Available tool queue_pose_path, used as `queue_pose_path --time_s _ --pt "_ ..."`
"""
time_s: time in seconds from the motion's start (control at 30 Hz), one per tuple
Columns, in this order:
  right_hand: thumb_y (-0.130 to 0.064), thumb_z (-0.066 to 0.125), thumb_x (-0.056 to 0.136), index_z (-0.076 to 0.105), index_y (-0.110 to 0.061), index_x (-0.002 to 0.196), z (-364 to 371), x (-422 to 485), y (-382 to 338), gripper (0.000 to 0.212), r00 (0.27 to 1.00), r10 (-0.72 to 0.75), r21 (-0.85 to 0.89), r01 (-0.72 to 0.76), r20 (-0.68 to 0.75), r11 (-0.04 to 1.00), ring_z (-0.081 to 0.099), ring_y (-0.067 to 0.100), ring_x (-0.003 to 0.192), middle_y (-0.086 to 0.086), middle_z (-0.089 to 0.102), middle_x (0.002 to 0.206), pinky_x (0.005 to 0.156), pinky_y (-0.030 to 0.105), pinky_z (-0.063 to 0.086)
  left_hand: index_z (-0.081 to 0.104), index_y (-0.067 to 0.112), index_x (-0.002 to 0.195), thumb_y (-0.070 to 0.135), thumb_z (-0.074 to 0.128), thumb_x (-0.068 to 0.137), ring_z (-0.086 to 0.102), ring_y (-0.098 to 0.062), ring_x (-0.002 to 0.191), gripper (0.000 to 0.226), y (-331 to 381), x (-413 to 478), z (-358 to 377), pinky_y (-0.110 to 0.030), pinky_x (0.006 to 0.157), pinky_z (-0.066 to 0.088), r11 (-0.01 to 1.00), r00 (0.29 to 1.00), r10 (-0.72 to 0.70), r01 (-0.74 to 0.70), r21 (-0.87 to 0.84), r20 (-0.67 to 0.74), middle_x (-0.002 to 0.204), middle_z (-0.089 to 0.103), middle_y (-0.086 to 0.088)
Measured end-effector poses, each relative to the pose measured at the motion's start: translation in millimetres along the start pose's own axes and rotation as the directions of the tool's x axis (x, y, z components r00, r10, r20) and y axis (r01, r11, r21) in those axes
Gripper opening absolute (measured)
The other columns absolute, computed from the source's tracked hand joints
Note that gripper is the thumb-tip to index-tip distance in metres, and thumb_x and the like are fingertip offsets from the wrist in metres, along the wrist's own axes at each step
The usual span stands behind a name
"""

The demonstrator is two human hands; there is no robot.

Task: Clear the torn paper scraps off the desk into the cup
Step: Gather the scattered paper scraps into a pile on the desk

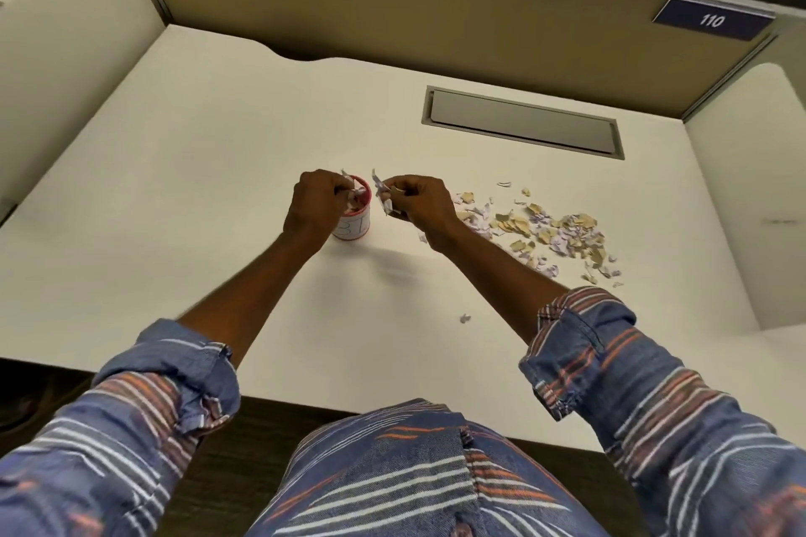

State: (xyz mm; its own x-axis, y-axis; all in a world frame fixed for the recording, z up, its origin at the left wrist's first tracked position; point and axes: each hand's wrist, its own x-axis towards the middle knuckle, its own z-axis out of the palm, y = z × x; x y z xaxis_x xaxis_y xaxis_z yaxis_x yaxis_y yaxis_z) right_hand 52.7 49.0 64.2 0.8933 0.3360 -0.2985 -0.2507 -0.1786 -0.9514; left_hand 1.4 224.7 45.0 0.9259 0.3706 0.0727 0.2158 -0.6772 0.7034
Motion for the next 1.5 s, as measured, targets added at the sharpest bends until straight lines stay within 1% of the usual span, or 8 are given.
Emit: queue_pose_path --time_s 0.23,0.53,0.67,0.77,1.03,1.17,1.33,1.5 --pt "0.001 0.074 0.085 0.073 0.004 0.104 18.9 20.4 -8.4 0.02 0.999 0.016 -0.089 -0.019 -0.038 0.996 0.068 0.022 0.081 0.015 0.071 0.091 0.084 0.038 0.062 0.074 0.017 0.106 0.006 0.064 0.085 0.069 -0.018 0.096 0.025 -1.7 6.8 -5.8 -0.03 0.083 0.058 0.999 0.999 0.003 -0.002 -0.033 0.032 0.103 0.074 -0.004" --pt "-0.004 0.072 0.086 0.074 0.0 0.102 44.0 36.8 -14.9 0.016 0.999 0.008 -0.28 -0.021 -0.047 0.96 0.071 0.037 0.099 0.021 0.074 0.101 0.089 0.052 0.059 0.055 0.022 0.133 -0.001 0.059 0.083 0.068 -0.021 0.1 0.055 -0.4 12.7 -17.7 -0.034 0.084 0.058 0.989 0.992 -0.046 0.061 -0.131 0.114 0.111 0.072 -0.007" --pt "-0.003 0.064 0.083 0.074 -0.006 0.104 52.9 41.7 -19.8 0.024 0.999 0.033 -0.327 -0.04 -0.028 0.944 0.07 0.03 0.103 0.014 0.074 0.106 0.092 0.048 0.059 0.064 0.014 0.125 0.002 0.064 0.083 0.068 -0.022 0.104 0.044 -0.5 17.1 -21.8 -0.034 0.091 0.056 0.996 0.995 -0.012 0.02 -0.082 0.094 0.112 0.072 -0.007" --pt "-0.003 0.058 0.081 0.073 -0.009 0.105 57.4 44.5 -23.7 0.029 0.999 0.044 -0.336 -0.045 -0.012 0.941 0.069 0.029 0.104 0.011 0.074 0.108 0.089 0.042 0.059 0.071 0.013 0.11 -0.002 0.059 0.082 0.069 -0.023 0.096 0.034 0.0 17.6 -23.7 -0.034 0.083 0.057 0.999 0.997 0.036 -0.033 -0.037 0.071 0.1 0.073 -0.006" --pt "0.01 0.053 0.081 0.068 -0.011 0.104 52.4 46.4 -23.3 0.034 1.0 0.002 -0.319 -0.009 -0.02 0.948 0.069 0.027 0.105 0.013 0.071 0.111 0.09 0.05 0.059 0.07 0.01 0.12 0.005 0.055 0.091 0.066 -0.023 0.113 0.033 -3.9 24.2 -22.7 -0.036 0.099 0.053 0.999 0.998 -0.002 0.0 0.032 0.065 0.122 0.069 -0.01" --pt "0.006 0.066 0.081 0.07 -0.003 0.101 45.9 40.7 -20.0 0.023 0.993 -0.082 -0.325 0.05 -0.084 0.944 0.072 0.029 0.095 0.015 0.075 0.1 0.09 0.047 0.06 0.069 0.011 0.122 0.004 0.056 0.091 0.065 -0.022 0.116 0.034 -5.0 22.7 -19.4 -0.037 0.1 0.053 0.999 0.995 0.005 -0.01 0.045 0.104 0.125 0.068 -0.009" --pt "-0.017 0.081 0.08 0.069 -0.004 0.088 26.9 36.4 -7.9 0.019 0.971 -0.169 -0.375 0.096 -0.168 0.922 0.074 0.025 0.076 0.011 0.075 0.079 0.074 0.033 0.058 0.074 0.017 0.114 0.002 0.057 0.087 0.067 -0.02 0.109 0.036 -5.1 21.8 -15.3 -0.023 0.085 0.051 0.999 0.996 0.0 -0.005 0.044 0.093 0.118 0.072 -0.003" --pt "-0.021 0.076 0.083 0.068 -0.009 0.088 -18.6 29.0 25.1 0.016 0.953 -0.214 -0.552 0.063 -0.214 0.831 0.069 0.019 0.08 0.003 0.073 0.084 0.077 0.031 0.053 0.077 0.026 0.101 0.013 0.063 0.085 0.069 -0.017 0.093 0.024 -5.1 19.9 -11.1 -0.022 0.072 0.048 0.996 0.981 0.05 -0.063 0.063 0.186 0.1 0.075 0.001"
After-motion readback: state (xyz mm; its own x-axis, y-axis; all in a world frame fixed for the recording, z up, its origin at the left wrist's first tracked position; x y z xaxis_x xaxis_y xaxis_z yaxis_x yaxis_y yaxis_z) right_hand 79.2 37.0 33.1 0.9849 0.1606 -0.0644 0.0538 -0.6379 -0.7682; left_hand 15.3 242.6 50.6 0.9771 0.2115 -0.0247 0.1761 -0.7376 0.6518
